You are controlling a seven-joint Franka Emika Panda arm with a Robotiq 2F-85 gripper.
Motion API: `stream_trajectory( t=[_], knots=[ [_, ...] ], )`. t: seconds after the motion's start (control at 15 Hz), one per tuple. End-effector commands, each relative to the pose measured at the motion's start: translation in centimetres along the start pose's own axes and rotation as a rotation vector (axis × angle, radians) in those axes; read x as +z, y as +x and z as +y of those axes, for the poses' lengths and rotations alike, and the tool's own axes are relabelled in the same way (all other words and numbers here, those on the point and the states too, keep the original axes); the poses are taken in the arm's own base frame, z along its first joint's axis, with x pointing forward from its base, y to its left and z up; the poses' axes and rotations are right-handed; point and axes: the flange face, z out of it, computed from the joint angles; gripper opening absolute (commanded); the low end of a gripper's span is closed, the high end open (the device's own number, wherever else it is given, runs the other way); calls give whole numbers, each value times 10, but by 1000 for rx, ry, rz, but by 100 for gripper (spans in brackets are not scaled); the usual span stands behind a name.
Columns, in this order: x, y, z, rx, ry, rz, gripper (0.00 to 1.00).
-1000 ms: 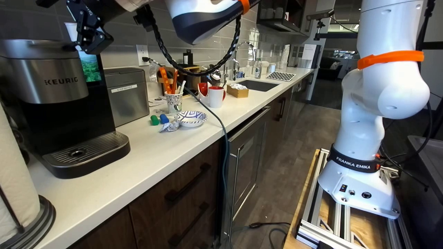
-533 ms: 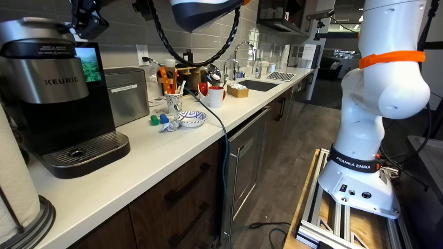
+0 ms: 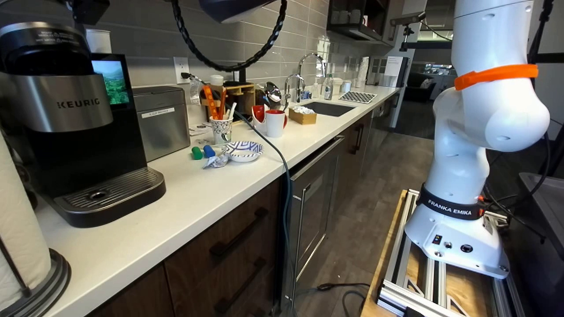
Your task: Open the coffeemaker.
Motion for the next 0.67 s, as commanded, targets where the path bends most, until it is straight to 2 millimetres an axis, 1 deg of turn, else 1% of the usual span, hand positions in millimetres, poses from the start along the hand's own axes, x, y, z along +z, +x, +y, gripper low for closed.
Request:
stream_trajectory(
  t=[0.0,0.27,0.4,0.53,0.6],
  knots=[
    [34,18,-6,-30,-41,-50,100],
    [46,16,12,-25,-99,-106,100],
    [46,13,17,-8,-109,-116,100],
    [35,11,19,23,-109,-101,100],
    [23,9,22,50,-112,-86,100]
  ],
)
